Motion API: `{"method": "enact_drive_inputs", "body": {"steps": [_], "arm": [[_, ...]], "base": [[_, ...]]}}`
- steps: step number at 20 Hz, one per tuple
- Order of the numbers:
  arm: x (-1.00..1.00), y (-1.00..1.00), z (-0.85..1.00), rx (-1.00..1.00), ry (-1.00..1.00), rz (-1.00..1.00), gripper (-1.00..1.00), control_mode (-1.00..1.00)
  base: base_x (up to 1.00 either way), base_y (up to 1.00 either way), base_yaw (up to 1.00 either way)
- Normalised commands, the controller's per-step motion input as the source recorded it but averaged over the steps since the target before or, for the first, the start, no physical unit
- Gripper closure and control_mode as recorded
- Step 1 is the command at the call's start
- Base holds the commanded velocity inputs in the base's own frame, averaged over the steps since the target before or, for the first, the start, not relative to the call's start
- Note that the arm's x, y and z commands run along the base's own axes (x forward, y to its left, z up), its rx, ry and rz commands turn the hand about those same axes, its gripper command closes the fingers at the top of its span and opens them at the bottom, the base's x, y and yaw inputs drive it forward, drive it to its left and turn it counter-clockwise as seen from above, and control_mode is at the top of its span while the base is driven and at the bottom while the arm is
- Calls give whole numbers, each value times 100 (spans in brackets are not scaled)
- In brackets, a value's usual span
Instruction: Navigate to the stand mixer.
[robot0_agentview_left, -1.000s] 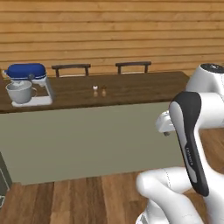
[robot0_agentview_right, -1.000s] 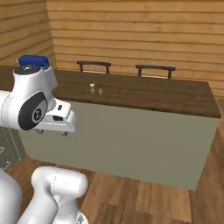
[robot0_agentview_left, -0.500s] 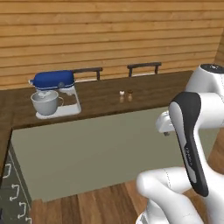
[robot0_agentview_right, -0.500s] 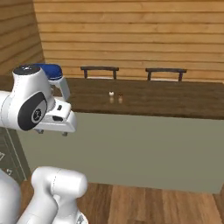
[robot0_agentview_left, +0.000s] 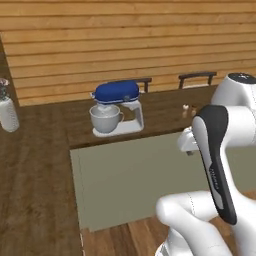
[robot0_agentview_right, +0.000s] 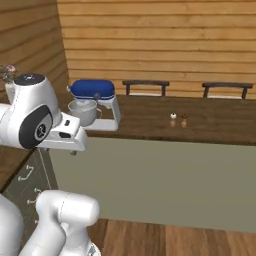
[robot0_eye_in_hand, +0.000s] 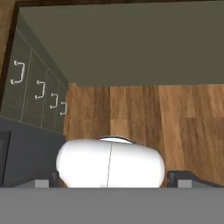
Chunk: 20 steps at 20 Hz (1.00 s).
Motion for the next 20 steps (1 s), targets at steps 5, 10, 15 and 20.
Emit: {"method": "enact_drive_inputs", "body": {"steps": [5, 10, 15, 20], "arm": [[0, 0, 0, 0, 0, 0, -100, 100], [0, 0, 0, 0, 0, 0, -100, 100], [0, 0, 0, 0, 0, 0, -100, 100], [0, 0, 0, 0, 0, 0, -100, 100]], "base": [[56, 55, 3], [65, 33, 14], [69, 13, 12], [65, 0, 0]]}}
